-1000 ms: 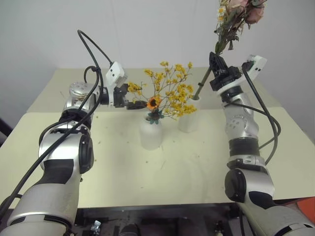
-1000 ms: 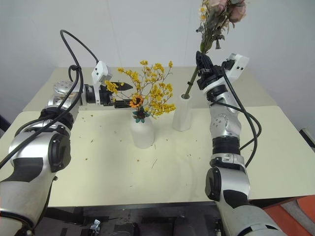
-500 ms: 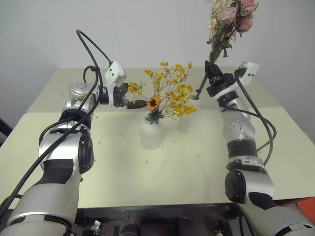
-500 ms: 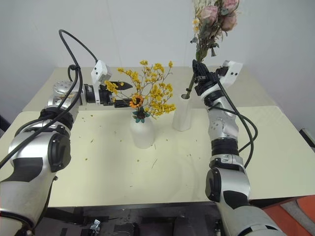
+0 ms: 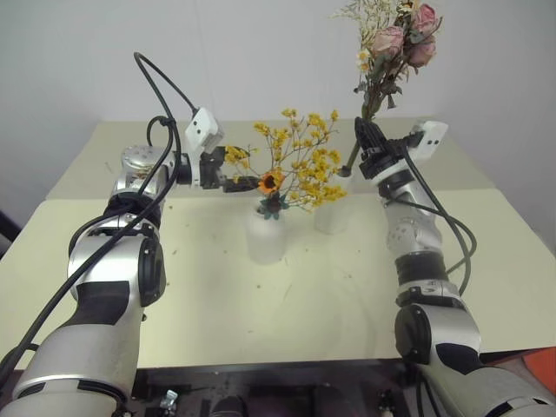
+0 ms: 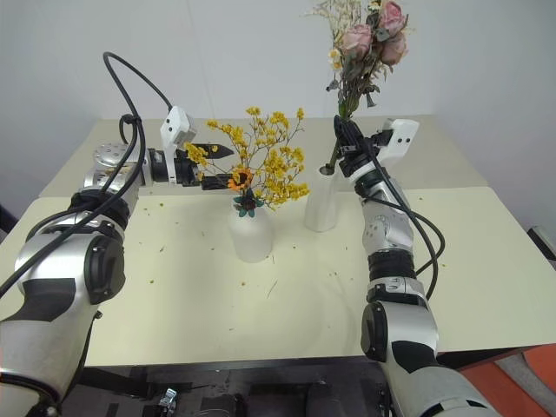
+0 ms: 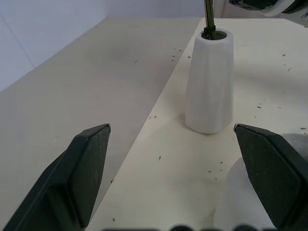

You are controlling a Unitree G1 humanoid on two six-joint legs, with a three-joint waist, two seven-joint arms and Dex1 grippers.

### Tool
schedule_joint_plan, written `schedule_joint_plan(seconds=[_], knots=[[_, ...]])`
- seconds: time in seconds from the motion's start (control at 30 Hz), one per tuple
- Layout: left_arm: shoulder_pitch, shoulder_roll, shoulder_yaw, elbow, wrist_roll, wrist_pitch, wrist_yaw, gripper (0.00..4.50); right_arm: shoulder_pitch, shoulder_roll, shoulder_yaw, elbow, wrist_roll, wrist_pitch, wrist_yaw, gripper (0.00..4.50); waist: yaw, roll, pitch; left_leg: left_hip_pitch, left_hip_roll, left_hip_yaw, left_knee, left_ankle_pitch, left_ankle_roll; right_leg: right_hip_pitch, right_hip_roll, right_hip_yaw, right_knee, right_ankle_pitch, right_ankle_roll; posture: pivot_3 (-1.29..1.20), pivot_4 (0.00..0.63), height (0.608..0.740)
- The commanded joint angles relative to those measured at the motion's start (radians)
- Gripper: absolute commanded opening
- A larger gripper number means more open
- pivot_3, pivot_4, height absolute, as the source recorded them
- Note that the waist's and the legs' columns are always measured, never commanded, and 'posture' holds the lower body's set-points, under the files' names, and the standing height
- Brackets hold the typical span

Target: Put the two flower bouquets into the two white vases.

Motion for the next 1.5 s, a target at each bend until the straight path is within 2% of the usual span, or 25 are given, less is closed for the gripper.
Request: schedule_joint_plan(seconds=[0.03,0.67,1.3,1.5], knots=[[-0.013,0.012,0.018,-0.012,-0.018,-0.027,0.007,4.50,0.009,0.001,0.009,0.005,-0.020,-0.044,-0.008,0.23,-0.001,0.000,0.000,0.000,0.000,0.000,0.000,0.000,0.000,0.000,0.000,0.000,0.000,0.000,0.000,0.00,0.150,0.740],[-0.009,0.013,0.022,-0.013,-0.020,-0.027,0.011,4.50,0.049,0.034,0.024,-0.113,0.011,-0.053,0.019,0.23,-0.009,0.000,0.000,0.001,0.000,0.000,0.000,0.000,0.000,0.001,0.000,0.000,0.000,0.000,0.000,0.00,0.150,0.740],[0.000,0.020,0.029,-0.014,-0.022,-0.024,0.001,4.50,0.047,0.045,0.034,-0.040,-0.015,-0.082,-0.003,0.23,-0.009,0.000,0.000,0.001,0.000,0.000,0.000,0.000,0.000,0.001,0.000,0.000,0.000,0.000,0.000,0.00,0.150,0.740],[0.000,0.020,0.030,-0.014,-0.021,-0.024,-0.003,4.50,0.072,0.042,0.036,-0.089,0.007,-0.054,0.045,2.36,-0.009,0.000,0.000,0.001,0.000,0.000,0.000,0.000,0.000,0.001,0.000,0.000,0.000,0.000,0.000,0.00,0.150,0.740]])
